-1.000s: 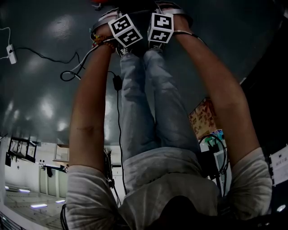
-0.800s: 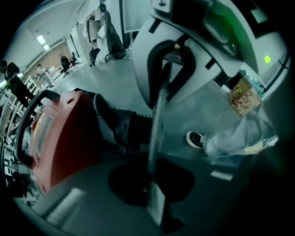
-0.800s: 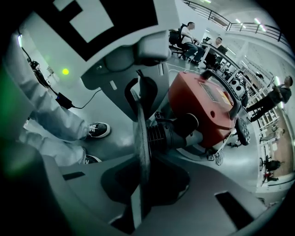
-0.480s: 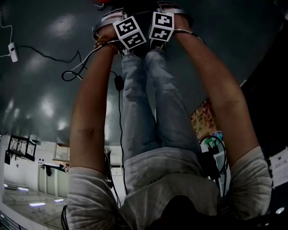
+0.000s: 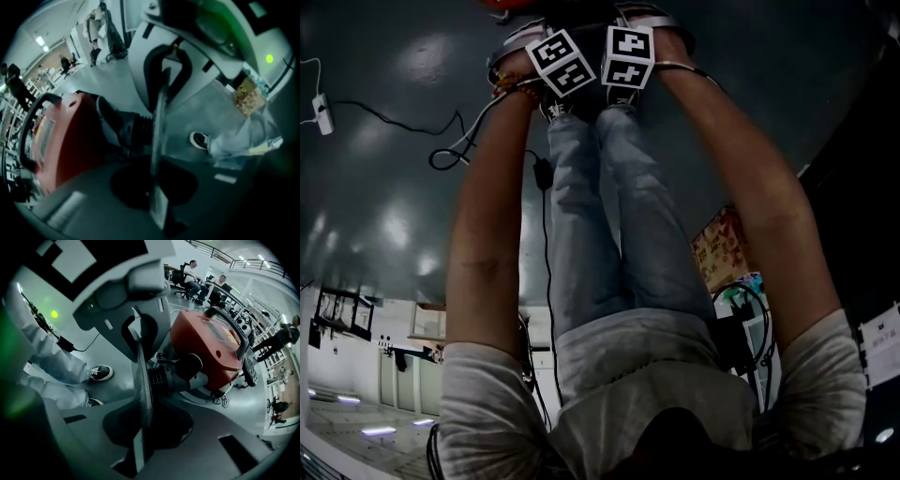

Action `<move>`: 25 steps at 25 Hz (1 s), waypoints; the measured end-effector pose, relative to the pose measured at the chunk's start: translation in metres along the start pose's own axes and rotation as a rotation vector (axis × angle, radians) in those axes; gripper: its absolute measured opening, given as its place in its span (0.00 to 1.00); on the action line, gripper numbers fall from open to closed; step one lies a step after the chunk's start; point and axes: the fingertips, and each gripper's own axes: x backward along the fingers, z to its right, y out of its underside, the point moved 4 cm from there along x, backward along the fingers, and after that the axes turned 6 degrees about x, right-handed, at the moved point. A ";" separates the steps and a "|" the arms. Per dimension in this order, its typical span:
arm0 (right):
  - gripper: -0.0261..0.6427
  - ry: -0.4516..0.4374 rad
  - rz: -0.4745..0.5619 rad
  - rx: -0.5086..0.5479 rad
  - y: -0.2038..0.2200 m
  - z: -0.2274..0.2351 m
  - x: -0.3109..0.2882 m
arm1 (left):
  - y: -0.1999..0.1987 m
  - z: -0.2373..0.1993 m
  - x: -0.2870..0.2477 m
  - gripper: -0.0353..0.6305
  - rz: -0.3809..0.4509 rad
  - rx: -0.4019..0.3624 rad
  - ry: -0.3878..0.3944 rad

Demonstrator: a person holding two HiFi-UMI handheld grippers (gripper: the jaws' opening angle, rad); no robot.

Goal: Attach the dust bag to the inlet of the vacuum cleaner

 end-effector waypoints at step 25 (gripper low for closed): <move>0.09 -0.020 -0.031 -0.066 0.022 0.012 -0.011 | -0.025 -0.009 0.010 0.09 0.034 -0.005 0.016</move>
